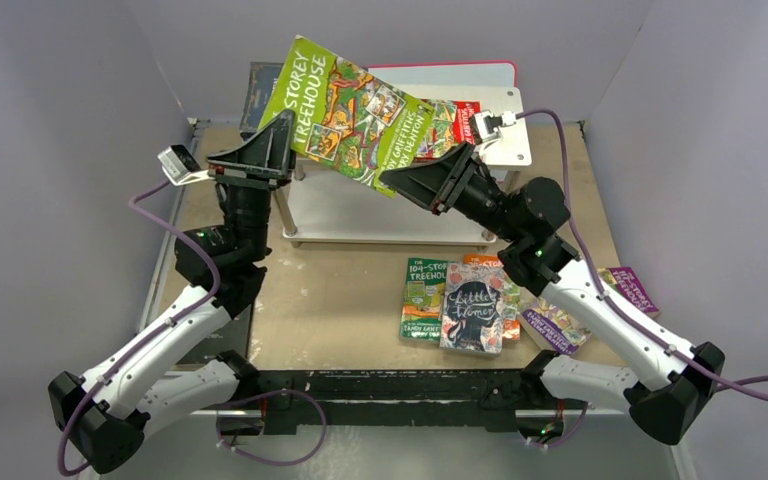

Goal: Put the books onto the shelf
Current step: Pick up the book from the center of the board.

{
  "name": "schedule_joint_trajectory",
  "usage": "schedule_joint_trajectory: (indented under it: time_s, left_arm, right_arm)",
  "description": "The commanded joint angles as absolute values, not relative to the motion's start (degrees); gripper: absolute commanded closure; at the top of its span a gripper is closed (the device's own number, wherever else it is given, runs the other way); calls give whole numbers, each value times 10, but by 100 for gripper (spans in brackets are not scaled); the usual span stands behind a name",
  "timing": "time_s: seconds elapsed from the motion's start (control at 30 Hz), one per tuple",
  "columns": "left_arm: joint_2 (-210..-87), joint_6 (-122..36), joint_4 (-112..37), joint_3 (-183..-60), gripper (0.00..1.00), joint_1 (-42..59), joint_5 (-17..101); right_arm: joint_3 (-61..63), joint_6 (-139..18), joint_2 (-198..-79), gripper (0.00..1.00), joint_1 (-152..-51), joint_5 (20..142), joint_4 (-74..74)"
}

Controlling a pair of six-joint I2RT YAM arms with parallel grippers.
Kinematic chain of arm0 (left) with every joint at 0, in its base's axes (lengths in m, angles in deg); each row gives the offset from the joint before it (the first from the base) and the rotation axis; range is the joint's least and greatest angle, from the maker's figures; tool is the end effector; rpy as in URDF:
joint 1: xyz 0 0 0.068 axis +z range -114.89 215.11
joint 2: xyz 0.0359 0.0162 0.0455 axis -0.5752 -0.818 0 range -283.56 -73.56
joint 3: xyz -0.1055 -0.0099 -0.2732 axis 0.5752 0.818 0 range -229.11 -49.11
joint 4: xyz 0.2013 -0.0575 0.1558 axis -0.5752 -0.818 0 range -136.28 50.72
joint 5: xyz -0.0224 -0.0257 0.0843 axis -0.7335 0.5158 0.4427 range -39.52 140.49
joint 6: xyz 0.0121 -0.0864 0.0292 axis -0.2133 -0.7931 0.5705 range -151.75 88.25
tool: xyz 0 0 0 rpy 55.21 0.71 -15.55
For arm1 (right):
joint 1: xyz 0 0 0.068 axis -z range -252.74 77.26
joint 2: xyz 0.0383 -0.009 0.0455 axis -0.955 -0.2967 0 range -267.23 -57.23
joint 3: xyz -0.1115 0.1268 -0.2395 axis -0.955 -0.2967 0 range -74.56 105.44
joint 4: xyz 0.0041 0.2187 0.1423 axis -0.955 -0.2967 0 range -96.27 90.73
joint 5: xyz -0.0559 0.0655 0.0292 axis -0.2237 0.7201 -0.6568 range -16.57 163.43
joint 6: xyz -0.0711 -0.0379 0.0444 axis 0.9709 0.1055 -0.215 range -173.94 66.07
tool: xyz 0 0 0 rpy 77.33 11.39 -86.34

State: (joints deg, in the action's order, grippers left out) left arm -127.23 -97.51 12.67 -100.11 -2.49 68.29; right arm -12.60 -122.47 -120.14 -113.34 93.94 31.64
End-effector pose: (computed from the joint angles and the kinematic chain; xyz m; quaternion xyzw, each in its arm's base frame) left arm 0.1722 -0.1008 0.5072 -0.2244 0.2982 -0.6933 0.6165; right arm 0.1838 0.1955 0.4985 -0.0307 0.5150 0.7459 0.4214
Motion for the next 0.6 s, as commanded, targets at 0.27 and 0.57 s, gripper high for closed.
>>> schedule_joint_trajectory:
  time_s: [0.27,0.57]
  left_arm:
    - [-1226,-947,115,-988,86,-26,719]
    - [-1168,-851,-79,-1008,41,-27,771]
  right_arm:
    - [-45,-1171,-1204,98,-1102,934,265]
    - [32,-1133,-1223,100,-980,1036,216]
